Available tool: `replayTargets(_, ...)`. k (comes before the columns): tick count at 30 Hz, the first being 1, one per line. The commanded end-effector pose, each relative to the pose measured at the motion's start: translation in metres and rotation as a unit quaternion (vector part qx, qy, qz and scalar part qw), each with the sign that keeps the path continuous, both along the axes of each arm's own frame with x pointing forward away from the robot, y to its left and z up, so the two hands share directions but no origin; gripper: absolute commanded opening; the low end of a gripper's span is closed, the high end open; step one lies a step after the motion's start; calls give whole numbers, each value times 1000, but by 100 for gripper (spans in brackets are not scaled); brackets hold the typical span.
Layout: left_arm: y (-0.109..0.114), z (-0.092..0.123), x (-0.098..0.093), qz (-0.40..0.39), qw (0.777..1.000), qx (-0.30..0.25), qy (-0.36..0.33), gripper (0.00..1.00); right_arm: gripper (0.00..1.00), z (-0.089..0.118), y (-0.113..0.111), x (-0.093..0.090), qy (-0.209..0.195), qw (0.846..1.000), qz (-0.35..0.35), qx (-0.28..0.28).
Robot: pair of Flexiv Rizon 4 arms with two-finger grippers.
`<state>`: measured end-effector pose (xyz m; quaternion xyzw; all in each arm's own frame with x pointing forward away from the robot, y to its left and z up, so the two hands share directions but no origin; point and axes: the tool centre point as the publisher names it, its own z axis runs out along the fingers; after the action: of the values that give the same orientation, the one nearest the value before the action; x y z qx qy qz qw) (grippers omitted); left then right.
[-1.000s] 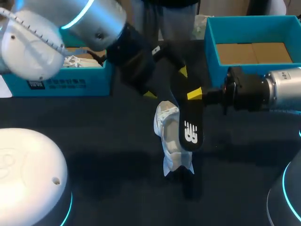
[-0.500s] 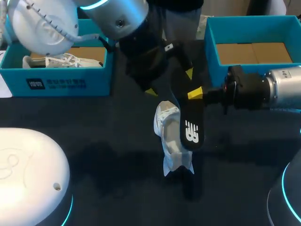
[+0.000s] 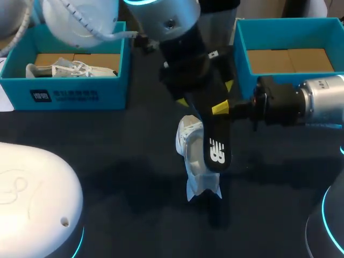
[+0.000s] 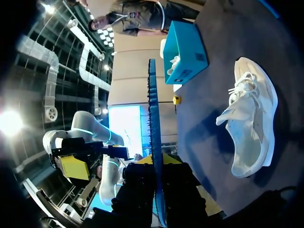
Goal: Take the shoe out of the shoebox, open the shoe tongue, remove and reinsert the insole, then place the shoe into the shoebox
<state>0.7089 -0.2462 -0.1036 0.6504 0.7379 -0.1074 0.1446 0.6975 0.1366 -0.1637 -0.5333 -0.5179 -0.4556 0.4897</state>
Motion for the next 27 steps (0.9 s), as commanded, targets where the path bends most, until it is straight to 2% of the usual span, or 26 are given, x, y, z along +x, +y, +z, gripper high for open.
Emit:
replayTargets(1, -12, -1, 4, -1, 998, 69, 8, 100, 0, -1, 2, 2, -1, 1000, 1, -1)
replayTargets(16, -11, -6, 12, 0, 996, 86, 24, 100, 0, 0, 1, 6, -7, 1000, -7, -1)
replayTargets(27, -16, 3, 12, -12, 996, 80, 23, 100, 0, 0, 2, 10, -8, 1000, -4, 1)
